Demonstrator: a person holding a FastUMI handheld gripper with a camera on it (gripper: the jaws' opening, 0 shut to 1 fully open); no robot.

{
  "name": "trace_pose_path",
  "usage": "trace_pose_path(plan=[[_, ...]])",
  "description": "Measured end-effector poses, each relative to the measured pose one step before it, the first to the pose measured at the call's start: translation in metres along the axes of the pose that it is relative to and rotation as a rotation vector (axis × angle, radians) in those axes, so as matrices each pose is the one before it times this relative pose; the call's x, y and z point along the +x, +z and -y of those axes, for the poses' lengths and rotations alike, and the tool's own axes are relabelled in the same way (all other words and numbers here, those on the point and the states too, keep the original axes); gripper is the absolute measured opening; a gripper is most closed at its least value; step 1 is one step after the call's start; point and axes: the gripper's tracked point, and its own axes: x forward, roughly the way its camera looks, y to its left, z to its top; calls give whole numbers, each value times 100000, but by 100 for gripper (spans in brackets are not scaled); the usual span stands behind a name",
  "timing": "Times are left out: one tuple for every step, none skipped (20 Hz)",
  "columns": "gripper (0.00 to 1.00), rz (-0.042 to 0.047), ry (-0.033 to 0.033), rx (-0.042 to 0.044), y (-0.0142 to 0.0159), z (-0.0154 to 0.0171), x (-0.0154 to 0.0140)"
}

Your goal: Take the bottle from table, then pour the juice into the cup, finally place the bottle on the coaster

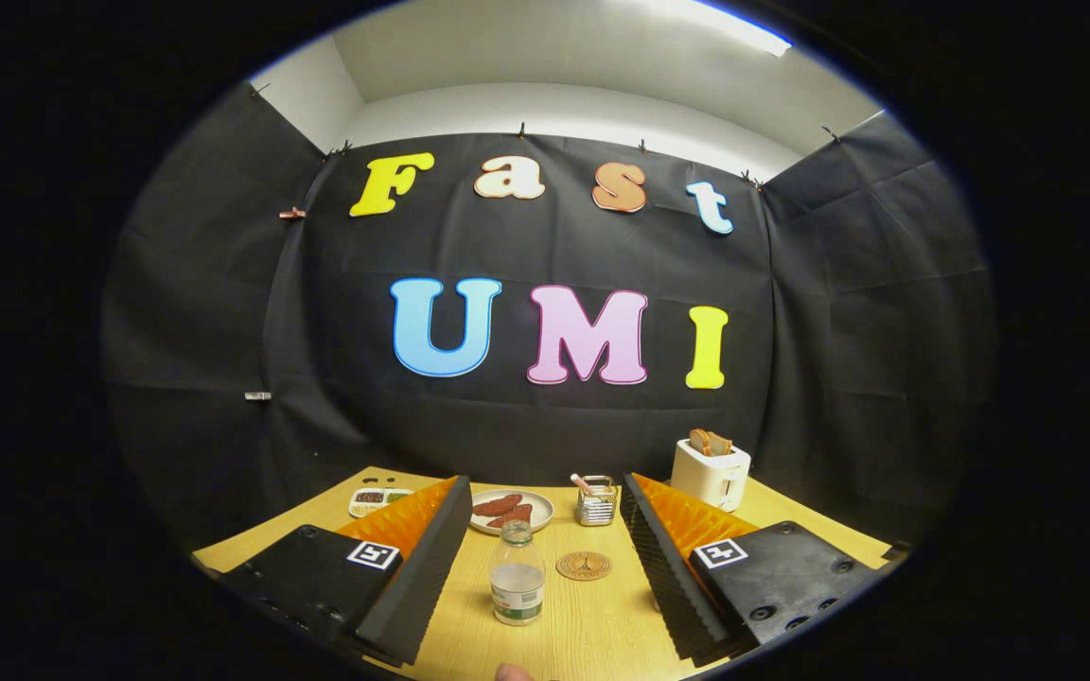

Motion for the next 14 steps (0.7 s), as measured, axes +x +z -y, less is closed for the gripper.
trace_pose_path(plan=[[97, -433, -19, 191, -1163, -235, 299], [97, -452, -334, 626, -1247, -109, 398], [96, -293, -936, 1112, -1448, -161, 575], [96, -113, -1478, 992, -1448, -7, 477], [96, -319, -1418, 315, -1222, -31, 429], [96, -1064, -1285, -186, -1792, 51, 633], [96, -977, -642, -645, -1438, -48, 429], [96, -1376, -252, -1043, -1478, -115, 528], [97, -1025, 729, -964, -1200, -419, 381], [97, -203, 798, -777, -955, -370, 531], [97, -216, 1184, 45, -874, -330, 594], [97, -249, 1024, 993, -781, -363, 586], [97, -255, 797, 1347, -838, -274, 607], [97, -155, 161, 1029, -591, -213, 638]])
